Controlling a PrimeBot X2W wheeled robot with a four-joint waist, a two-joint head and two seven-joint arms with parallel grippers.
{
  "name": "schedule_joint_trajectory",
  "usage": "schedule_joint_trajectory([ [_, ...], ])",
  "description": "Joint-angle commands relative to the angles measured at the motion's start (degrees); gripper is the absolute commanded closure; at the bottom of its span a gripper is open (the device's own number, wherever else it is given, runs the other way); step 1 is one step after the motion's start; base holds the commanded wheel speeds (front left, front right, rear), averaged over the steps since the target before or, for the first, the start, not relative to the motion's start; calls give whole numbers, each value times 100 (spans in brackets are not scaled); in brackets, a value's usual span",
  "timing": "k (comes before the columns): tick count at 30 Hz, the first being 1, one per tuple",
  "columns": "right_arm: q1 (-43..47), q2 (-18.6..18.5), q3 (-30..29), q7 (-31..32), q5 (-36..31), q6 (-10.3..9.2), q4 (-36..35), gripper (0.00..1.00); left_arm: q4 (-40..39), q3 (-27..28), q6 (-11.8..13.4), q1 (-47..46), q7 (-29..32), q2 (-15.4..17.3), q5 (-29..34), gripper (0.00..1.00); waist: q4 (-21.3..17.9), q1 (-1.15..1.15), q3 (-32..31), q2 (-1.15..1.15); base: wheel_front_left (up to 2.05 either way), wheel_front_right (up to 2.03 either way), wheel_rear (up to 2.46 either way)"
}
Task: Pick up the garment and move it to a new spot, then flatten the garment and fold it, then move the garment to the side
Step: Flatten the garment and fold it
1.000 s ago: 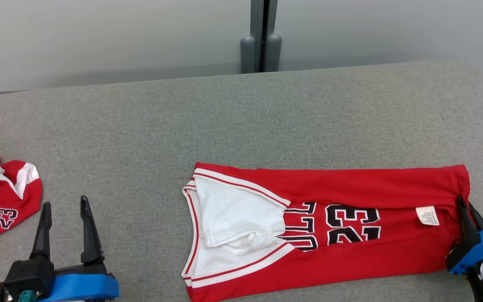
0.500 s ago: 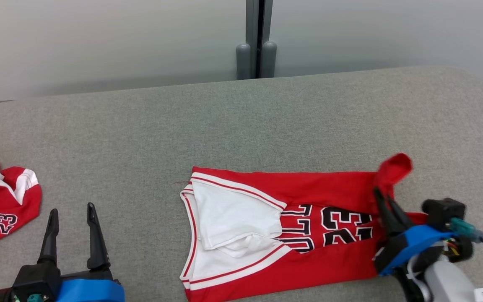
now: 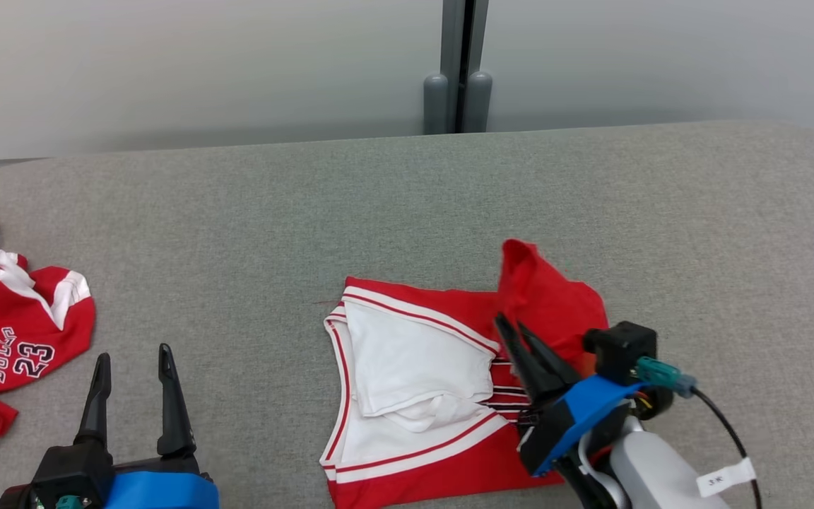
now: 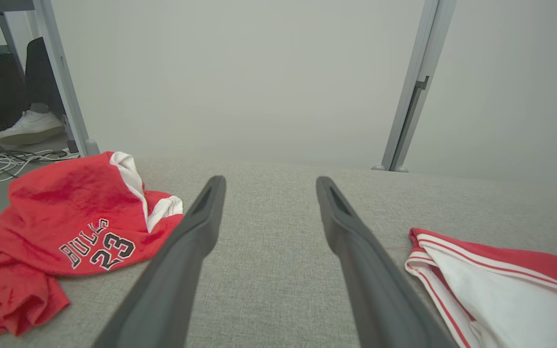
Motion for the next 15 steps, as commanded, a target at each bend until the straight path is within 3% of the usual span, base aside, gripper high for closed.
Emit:
schedule_joint_trajectory([
  [1,-111,58,100,9,45,1,0,100,12,-15,18,-14,-27,-4,-9,0,35,0,20,0,0,0,0],
  [8,-432,195,690,-72,281,1,277,100,77,-91,15,-150,-27,-5,-15,0,185,0,79,0,0,0,0],
  [15,-869,197,1478,-278,940,1,473,100,119,-198,16,-263,-26,-4,-30,0,316,0,166,0,0,0,0],
])
